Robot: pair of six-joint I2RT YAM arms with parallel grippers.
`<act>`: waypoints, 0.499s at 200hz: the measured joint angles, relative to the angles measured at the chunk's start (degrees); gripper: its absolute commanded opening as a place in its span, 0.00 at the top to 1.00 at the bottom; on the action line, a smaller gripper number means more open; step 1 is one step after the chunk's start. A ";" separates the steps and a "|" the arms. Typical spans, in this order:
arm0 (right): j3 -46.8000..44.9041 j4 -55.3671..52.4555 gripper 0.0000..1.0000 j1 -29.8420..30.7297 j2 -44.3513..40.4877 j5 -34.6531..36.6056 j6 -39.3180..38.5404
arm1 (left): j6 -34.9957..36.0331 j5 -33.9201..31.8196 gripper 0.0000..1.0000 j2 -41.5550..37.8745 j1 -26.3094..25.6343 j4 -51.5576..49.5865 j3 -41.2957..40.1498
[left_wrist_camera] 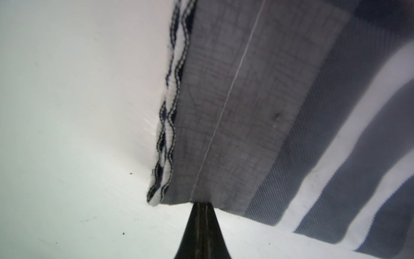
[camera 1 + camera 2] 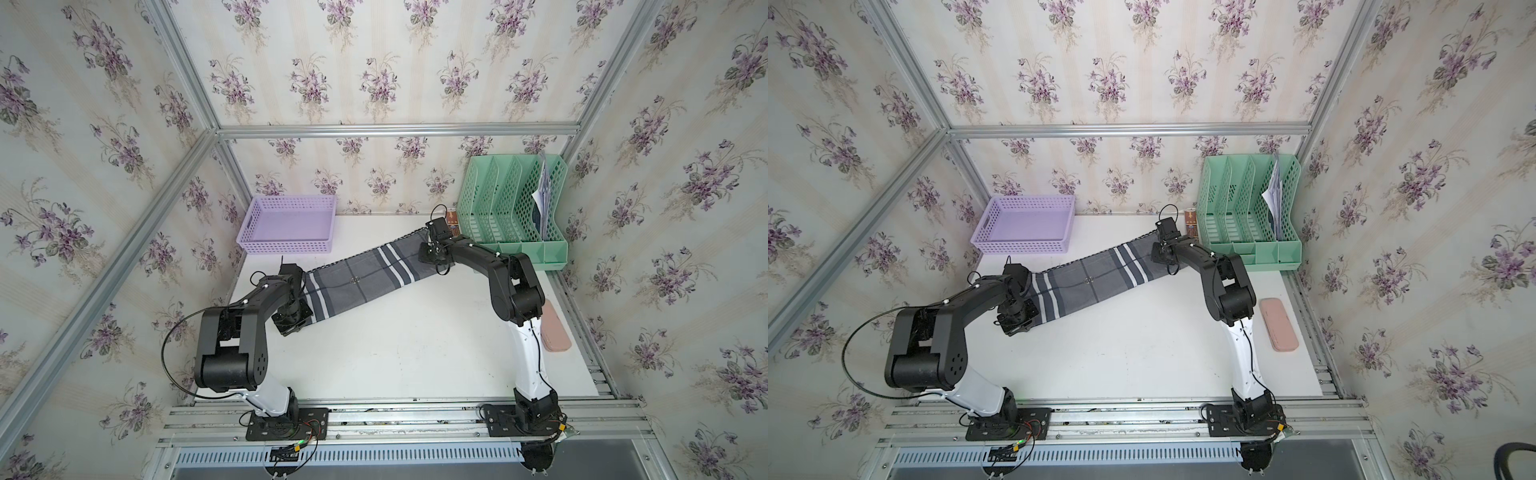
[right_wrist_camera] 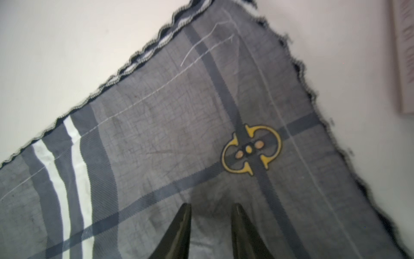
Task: Roll up the pillowcase
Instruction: Adjust the pillowcase at the center of the board.
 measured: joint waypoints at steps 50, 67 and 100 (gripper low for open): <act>-9.18 2.86 0.45 4.72 -15.63 -1.42 -2.73 | 1.11 0.37 0.31 -5.20 1.75 0.00 3.13; -17.14 4.22 0.45 7.10 -20.35 -2.25 -3.21 | 1.51 0.26 0.23 -4.20 4.02 0.00 4.90; -29.33 6.86 0.44 12.31 -28.13 -1.62 -3.13 | 3.08 -0.17 0.15 -0.39 8.37 0.07 5.68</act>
